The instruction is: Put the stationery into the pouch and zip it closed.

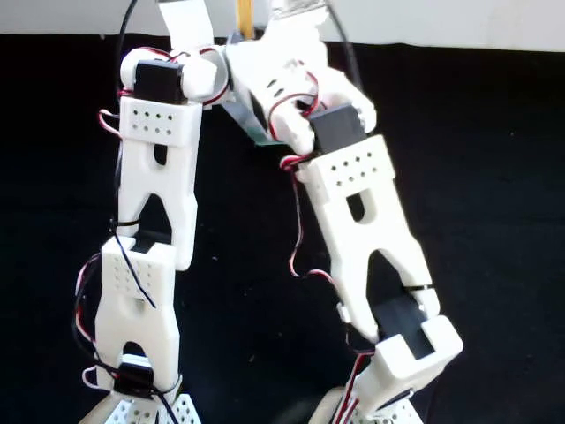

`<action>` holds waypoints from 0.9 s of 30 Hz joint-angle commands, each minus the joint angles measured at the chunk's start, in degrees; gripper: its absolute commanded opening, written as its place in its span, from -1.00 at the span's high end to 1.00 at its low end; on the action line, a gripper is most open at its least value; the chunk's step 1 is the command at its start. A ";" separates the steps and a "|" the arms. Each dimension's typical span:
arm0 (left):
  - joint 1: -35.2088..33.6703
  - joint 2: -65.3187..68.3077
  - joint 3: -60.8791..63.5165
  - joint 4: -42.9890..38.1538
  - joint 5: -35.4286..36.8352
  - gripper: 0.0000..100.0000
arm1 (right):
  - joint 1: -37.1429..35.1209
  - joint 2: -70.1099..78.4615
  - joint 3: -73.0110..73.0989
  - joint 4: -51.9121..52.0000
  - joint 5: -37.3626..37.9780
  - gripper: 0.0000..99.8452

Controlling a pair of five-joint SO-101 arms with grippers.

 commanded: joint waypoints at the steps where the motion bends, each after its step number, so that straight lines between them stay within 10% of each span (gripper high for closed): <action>1: 0.13 0.92 -0.04 -0.26 -0.53 0.99 | -1.45 -4.00 -0.66 0.75 0.79 0.47; 16: 0.48 0.84 -15.69 4.40 -0.53 0.99 | 2.68 -18.51 -0.66 12.35 0.44 0.44; 27: 0.48 -4.18 -18.24 1.85 -10.29 0.99 | 20.18 -19.38 -0.57 34.33 -4.04 0.60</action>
